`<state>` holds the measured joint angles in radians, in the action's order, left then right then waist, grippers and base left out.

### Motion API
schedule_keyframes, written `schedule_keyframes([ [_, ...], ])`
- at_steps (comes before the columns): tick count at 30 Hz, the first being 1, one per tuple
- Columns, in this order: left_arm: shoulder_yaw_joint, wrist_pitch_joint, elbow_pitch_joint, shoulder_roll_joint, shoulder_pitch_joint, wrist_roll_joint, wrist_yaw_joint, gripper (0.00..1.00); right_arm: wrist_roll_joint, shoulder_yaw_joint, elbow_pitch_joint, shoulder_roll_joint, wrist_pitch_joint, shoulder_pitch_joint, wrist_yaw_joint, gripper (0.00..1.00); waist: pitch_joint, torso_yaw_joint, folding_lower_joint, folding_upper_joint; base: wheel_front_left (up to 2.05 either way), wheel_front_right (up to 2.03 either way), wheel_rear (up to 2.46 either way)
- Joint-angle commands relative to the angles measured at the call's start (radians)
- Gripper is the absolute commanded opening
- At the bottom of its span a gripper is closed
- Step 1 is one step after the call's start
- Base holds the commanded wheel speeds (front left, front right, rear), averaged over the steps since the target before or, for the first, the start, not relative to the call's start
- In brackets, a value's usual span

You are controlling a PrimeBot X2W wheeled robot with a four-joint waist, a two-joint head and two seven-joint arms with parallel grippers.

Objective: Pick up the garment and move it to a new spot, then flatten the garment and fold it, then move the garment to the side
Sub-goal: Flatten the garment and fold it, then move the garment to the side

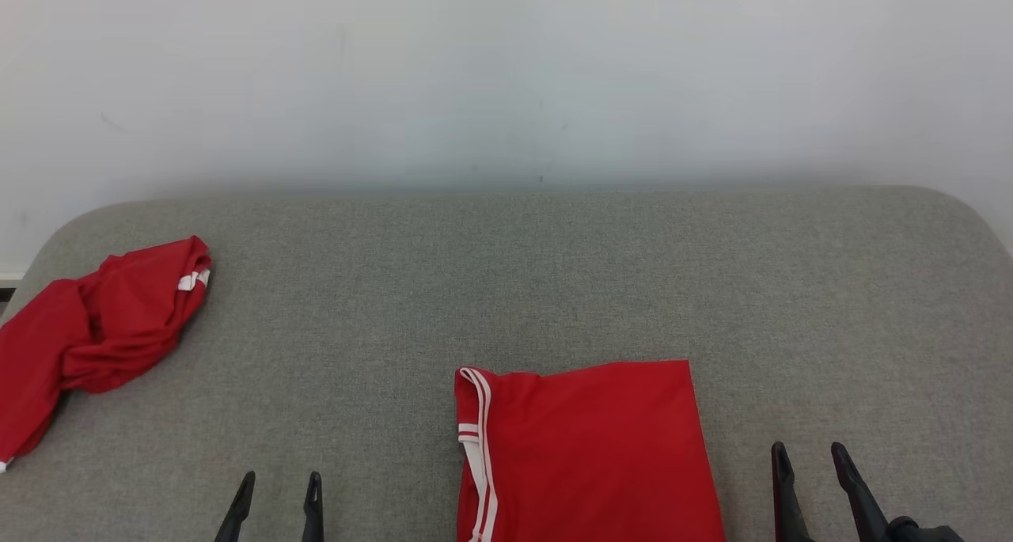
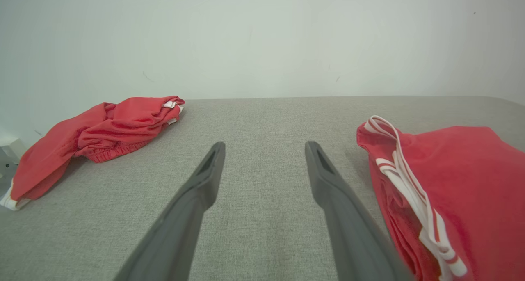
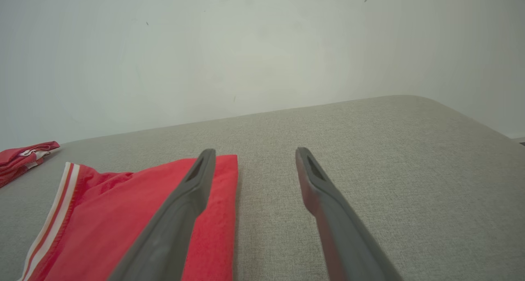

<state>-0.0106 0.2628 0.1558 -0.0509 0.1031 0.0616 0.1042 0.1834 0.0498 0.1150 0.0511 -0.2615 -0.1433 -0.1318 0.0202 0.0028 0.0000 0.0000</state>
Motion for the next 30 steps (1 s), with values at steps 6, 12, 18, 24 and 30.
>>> schedule_keyframes([
  [6,0.002,0.003,0.004,0.001,0.009,0.006,-0.004,1.00,-0.006,-0.002,0.008,-0.002,-0.004,-0.004,0.003,1.00,0.001,0.001,0.0000,0.0000,0.00,0.00,0.00],
  [12,0.002,0.003,0.006,0.001,0.009,0.007,-0.005,1.00,-0.008,-0.005,0.008,-0.002,-0.004,-0.003,0.003,1.00,0.002,0.002,0.0000,0.0000,0.00,0.00,0.00],
  [18,0.003,0.003,0.007,0.001,0.011,0.009,-0.005,1.00,-0.010,-0.006,0.009,-0.002,-0.004,-0.003,0.003,1.00,0.004,0.004,0.0000,0.0000,0.00,0.00,0.00],
  [24,0.001,0.003,0.008,0.001,0.015,0.016,-0.007,1.00,-0.014,-0.011,0.015,-0.002,-0.004,0.003,0.003,1.00,0.007,0.003,0.0000,0.0000,0.00,0.00,0.00],
  [30,-0.007,0.003,0.010,0.001,0.015,0.024,-0.012,1.00,-0.047,-0.014,0.042,-0.002,-0.004,0.065,0.003,1.00,0.006,0.000,0.0000,0.0000,0.00,0.00,0.00],
])
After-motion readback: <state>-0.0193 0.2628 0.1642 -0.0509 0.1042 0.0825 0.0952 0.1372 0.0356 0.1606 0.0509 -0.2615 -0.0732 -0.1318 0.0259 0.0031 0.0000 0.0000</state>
